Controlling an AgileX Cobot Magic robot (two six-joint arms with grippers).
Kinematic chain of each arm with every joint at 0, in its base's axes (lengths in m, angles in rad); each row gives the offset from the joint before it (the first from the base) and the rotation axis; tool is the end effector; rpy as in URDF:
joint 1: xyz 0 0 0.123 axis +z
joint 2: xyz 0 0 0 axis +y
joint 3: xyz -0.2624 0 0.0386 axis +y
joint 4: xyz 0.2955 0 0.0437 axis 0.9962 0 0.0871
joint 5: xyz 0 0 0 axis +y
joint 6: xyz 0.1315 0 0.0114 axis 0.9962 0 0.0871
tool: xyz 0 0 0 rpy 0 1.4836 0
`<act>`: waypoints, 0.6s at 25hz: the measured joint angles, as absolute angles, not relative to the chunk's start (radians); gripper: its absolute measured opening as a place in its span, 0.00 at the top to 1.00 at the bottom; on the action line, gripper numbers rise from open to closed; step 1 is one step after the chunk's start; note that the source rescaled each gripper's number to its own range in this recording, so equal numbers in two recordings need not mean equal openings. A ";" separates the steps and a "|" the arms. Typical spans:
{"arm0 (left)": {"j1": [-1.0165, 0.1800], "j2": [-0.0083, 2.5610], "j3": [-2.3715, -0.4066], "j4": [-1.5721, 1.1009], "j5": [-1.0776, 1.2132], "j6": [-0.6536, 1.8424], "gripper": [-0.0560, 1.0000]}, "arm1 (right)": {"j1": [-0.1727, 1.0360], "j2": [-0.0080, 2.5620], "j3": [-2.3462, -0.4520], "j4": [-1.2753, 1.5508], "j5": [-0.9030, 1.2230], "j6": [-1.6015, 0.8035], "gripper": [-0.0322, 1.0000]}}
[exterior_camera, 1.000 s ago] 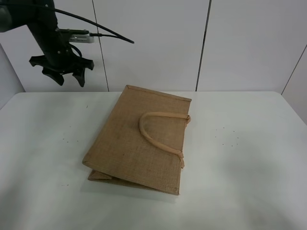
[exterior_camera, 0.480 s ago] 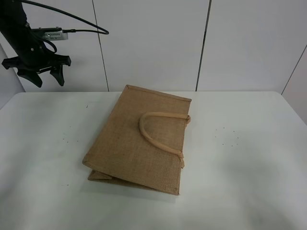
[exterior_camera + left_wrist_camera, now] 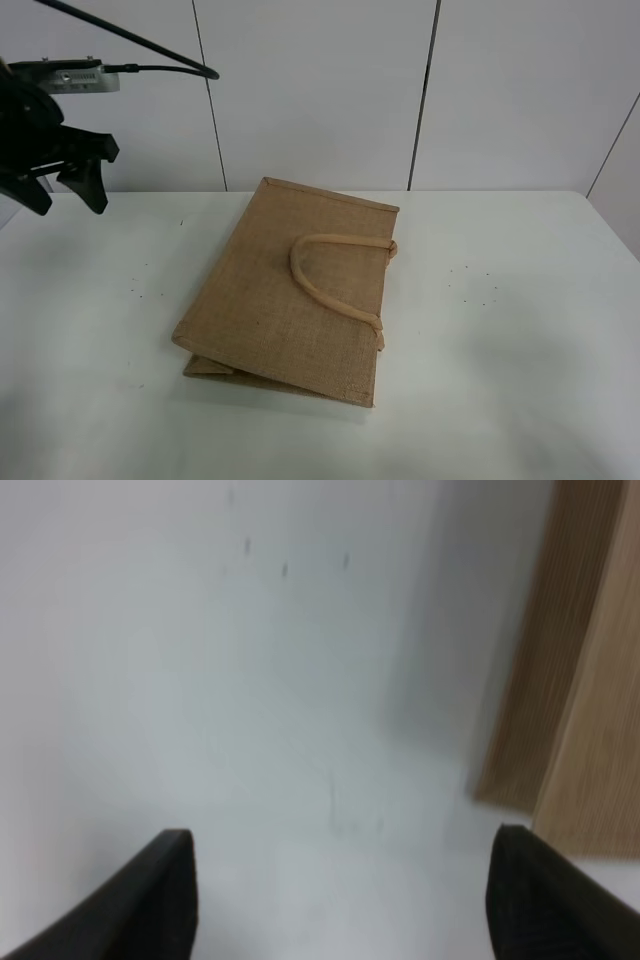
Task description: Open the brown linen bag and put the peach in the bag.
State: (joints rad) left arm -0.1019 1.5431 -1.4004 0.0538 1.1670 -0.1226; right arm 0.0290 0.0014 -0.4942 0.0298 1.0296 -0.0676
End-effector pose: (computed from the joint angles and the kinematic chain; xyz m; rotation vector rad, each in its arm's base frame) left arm 0.3737 -0.0317 0.2637 -0.0115 2.7896 0.0188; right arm 0.0960 0.0062 0.2829 -0.0982 2.0177 0.0111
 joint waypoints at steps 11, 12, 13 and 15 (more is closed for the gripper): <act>-0.102 0.951 -0.869 0.055 1.166 -0.106 0.07 | 0.029 0.001 -0.494 0.030 1.030 -0.068 0.00; -0.102 0.889 -0.823 0.055 1.166 -0.094 0.07 | 0.029 0.001 -0.494 0.030 1.030 -0.068 0.00; -0.102 0.838 -0.787 0.055 1.166 -0.087 0.07 | 0.029 0.001 -0.494 0.030 1.030 -0.068 0.00; -0.102 0.717 -0.702 0.056 1.157 -0.080 0.07 | 0.029 0.001 -0.494 0.030 1.030 -0.068 0.00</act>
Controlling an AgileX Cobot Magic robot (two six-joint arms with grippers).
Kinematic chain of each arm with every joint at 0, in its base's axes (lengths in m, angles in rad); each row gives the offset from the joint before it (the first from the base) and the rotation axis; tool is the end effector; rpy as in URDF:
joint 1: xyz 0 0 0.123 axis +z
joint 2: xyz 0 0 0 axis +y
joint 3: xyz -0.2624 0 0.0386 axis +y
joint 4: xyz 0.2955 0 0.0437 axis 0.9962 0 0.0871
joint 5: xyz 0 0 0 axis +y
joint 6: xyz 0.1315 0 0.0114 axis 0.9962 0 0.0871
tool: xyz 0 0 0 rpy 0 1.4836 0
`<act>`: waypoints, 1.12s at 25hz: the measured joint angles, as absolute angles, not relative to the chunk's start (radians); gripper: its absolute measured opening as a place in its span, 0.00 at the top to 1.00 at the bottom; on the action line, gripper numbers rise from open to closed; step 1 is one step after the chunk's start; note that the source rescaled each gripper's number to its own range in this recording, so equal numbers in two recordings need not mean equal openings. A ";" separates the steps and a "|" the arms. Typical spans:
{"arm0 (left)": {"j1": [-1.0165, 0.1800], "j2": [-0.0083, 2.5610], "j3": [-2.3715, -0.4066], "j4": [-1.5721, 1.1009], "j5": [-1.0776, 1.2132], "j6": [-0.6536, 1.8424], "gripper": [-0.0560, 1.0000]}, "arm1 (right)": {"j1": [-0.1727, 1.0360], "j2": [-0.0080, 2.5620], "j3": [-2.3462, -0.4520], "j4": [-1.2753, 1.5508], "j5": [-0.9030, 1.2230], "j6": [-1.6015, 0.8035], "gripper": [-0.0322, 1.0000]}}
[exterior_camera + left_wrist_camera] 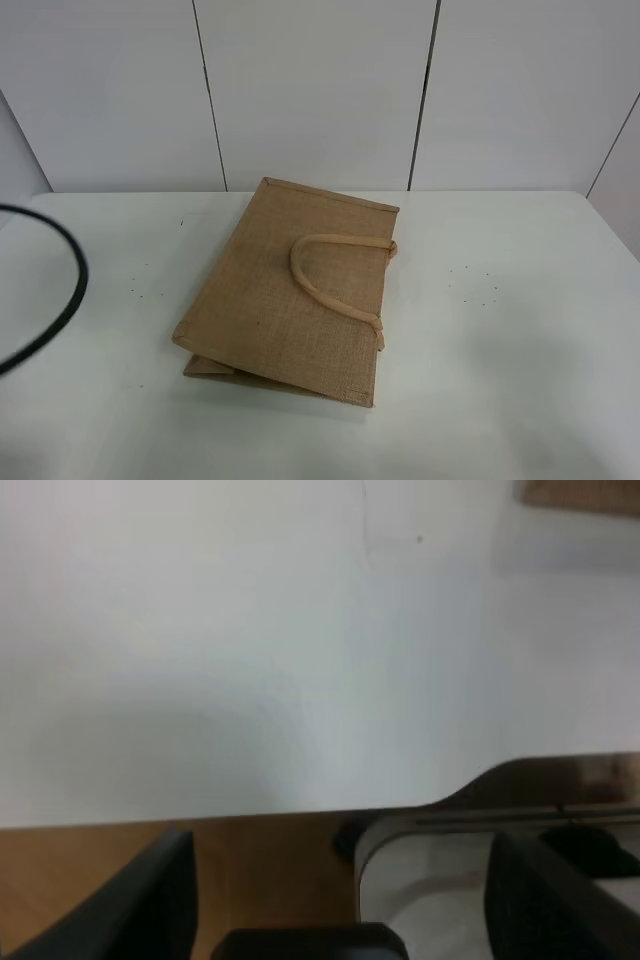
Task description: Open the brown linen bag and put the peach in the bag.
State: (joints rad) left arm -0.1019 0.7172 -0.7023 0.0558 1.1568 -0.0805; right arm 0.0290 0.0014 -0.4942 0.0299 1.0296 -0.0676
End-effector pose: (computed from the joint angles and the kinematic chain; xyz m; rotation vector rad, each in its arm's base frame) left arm 0.1850 -0.0121 0.2473 0.0413 2.6520 0.0149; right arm 0.0960 0.0062 0.2829 -0.0982 2.0177 0.0112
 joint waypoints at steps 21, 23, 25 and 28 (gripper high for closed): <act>0.007 0.174 -0.500 0.073 1.055 -0.076 0.07 | 0.029 0.001 -0.494 0.030 1.030 -0.068 0.00; 0.007 0.141 -0.500 0.073 1.054 -0.076 0.07 | 0.029 0.001 -0.494 0.030 1.030 -0.068 0.00; 0.007 0.097 -0.500 0.073 1.054 -0.076 0.07 | 0.029 0.001 -0.494 0.030 1.030 -0.068 0.00; 0.007 0.021 -0.500 0.073 1.054 -0.076 0.07 | 0.029 0.001 -0.494 0.030 1.030 -0.068 0.00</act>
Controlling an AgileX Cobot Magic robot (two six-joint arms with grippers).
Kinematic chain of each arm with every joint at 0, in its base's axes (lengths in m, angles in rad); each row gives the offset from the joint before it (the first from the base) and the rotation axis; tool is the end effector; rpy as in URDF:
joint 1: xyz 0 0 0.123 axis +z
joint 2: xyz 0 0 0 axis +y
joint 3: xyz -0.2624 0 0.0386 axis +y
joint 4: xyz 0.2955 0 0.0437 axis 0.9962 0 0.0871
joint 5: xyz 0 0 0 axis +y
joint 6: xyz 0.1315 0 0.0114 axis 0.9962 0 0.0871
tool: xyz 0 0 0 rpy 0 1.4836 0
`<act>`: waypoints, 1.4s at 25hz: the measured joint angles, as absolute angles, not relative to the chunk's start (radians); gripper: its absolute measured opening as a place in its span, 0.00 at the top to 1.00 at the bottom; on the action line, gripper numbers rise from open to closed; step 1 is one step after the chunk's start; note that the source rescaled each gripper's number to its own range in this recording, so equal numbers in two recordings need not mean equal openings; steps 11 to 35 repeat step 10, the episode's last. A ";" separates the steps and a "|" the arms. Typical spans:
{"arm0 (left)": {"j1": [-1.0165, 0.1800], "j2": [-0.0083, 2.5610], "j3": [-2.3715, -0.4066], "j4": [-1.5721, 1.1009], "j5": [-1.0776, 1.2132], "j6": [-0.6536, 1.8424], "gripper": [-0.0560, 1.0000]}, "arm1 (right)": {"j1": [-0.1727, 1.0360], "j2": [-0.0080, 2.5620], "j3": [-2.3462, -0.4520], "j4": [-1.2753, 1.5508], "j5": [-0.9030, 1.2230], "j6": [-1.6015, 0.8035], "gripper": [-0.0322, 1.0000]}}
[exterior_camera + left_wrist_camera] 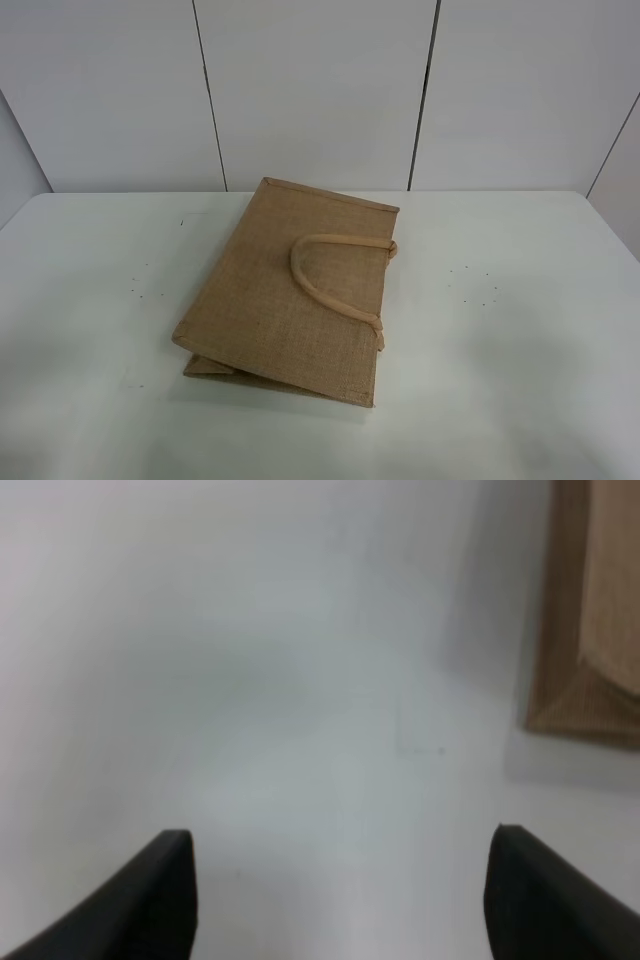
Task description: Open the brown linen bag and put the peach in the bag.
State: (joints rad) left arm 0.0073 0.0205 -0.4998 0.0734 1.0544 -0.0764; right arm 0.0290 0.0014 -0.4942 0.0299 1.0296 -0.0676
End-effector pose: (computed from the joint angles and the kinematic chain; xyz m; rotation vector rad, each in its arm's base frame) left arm 0.0968 0.0091 0.2803 -0.0883 2.0549 0.0453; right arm 0.0960 0.0062 0.2829 -0.0982 2.0177 0.0112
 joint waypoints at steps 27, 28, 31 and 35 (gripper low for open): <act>0.007 -0.004 -0.500 0.075 1.056 -0.076 0.07 | 0.029 0.001 -0.494 0.030 1.030 -0.068 0.00; 0.007 -0.004 -0.500 0.075 1.056 -0.076 0.07 | 0.029 0.001 -0.494 0.030 1.030 -0.068 0.00; 0.007 -0.004 -0.500 0.075 1.056 -0.076 0.07 | 0.029 0.001 -0.494 0.030 1.030 -0.068 0.00; 0.007 -0.004 -0.500 0.075 1.056 -0.076 0.07 | 0.029 0.001 -0.494 0.030 1.030 -0.068 0.00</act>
